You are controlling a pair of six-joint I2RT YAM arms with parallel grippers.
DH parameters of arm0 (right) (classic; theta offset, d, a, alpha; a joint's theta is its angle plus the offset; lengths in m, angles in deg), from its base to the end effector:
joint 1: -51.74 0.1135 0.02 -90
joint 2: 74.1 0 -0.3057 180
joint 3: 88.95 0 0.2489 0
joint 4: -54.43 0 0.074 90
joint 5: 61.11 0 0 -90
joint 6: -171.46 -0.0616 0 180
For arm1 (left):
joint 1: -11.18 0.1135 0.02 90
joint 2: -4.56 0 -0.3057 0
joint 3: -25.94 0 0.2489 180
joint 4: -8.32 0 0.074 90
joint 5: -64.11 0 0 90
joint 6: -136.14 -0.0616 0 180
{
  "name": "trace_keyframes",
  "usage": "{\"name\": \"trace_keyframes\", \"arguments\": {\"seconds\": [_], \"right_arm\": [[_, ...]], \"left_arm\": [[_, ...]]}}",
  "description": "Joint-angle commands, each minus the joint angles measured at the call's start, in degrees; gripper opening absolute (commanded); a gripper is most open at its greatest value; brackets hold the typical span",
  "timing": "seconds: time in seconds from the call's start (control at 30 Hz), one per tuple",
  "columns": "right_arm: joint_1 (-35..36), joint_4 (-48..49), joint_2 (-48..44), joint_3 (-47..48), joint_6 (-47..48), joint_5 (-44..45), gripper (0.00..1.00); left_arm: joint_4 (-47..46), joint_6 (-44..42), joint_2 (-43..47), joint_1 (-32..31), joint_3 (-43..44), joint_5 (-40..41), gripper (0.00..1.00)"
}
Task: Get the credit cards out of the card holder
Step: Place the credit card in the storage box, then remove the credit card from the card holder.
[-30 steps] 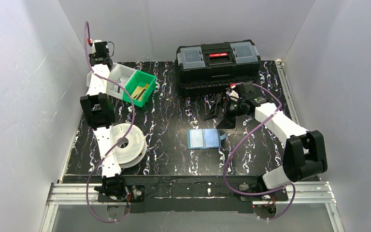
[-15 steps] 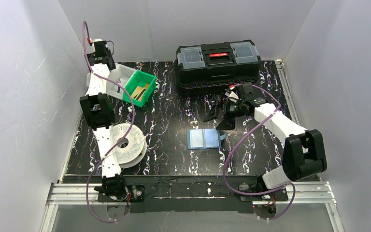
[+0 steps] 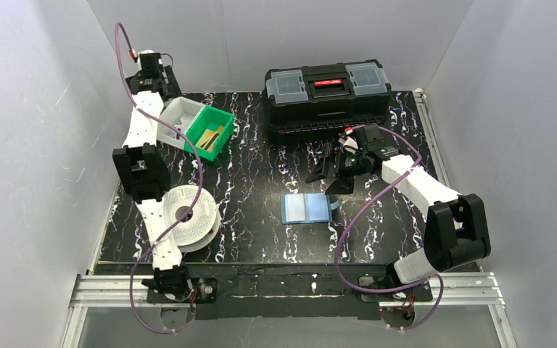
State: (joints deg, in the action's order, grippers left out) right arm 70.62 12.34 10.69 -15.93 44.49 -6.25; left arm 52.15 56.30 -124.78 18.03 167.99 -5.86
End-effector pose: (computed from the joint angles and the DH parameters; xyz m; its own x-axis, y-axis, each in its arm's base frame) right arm 0.2811 0.1336 0.2667 -0.9628 0.1905 -0.1916 -0.0085 0.6876 0.7261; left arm 0.5629 0.0889 0.3365 -0.4340 -0.2191 -0.8739 -0.4874 0.8729 0.0232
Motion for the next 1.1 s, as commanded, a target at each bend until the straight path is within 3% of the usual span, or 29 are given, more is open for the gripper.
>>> {"name": "trace_keyframes", "arguments": {"seconds": [0.0,0.17,0.77,1.07], "right_arm": [[0.0,1.0,-2.1,1.0,1.0,2.3,0.98],[0.0,0.6,-3.5,0.5,0.3,4.9,0.98],[2.1,-1.8,-4.9,-1.4,-1.4,13.5,0.98],[7.6,-2.9,-1.7,0.9,-3.4,19.0,0.98]], "left_arm": [[2.0,3.8,10.1,-4.0,-4.3,-2.9,0.98],[4.2,6.1,16.5,-11.5,-10.6,-3.7,0.98],[6.8,18.6,38.8,-31.7,-46.0,-21.5,0.98],[6.0,21.2,46.0,-34.5,-58.2,-28.2,0.98]]}}
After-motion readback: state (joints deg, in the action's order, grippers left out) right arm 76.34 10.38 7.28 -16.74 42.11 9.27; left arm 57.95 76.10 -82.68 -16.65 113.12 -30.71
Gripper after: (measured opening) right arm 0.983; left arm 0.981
